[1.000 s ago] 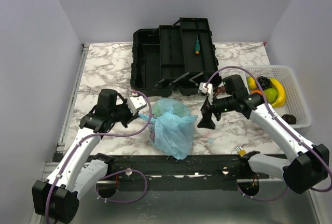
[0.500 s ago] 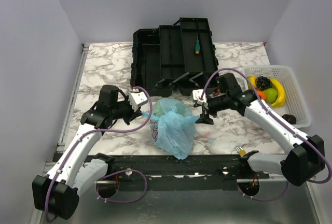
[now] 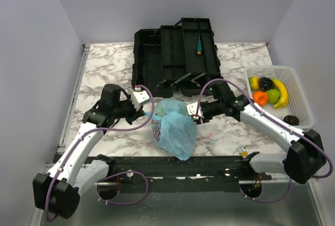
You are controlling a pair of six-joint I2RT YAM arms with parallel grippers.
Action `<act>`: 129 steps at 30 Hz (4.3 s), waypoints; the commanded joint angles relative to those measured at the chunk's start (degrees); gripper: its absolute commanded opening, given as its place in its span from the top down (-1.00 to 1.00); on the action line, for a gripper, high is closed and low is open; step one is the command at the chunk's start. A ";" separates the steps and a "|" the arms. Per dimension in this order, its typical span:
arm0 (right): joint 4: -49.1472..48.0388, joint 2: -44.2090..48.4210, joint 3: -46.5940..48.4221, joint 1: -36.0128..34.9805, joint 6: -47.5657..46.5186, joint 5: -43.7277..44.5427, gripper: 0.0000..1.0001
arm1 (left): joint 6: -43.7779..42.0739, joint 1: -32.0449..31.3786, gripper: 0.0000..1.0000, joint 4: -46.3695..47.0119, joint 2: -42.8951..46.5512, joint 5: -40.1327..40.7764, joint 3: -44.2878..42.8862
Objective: Place the fake fruits into the plastic bag and tie a complex knot
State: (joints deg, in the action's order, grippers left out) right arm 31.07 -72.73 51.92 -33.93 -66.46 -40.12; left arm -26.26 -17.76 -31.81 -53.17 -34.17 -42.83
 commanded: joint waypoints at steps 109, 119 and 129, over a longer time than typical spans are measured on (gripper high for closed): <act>4.27 12.35 3.99 8.98 35.44 13.19 0.99 | 10.31 7.41 1.00 -3.87 1.64 -7.34 -19.01; 5.31 17.90 0.89 9.13 33.08 21.54 0.99 | 1.76 15.69 1.00 -8.48 -4.43 -6.02 -21.69; 1.34 20.05 -15.26 12.60 28.04 24.08 0.99 | -9.16 21.10 1.00 -3.03 -6.66 -1.38 -6.39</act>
State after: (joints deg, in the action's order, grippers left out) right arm 29.69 -51.55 41.10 -24.14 -36.45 -23.42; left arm -28.21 0.14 -39.51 -59.33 -44.82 -53.36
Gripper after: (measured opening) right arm 0.012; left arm 0.015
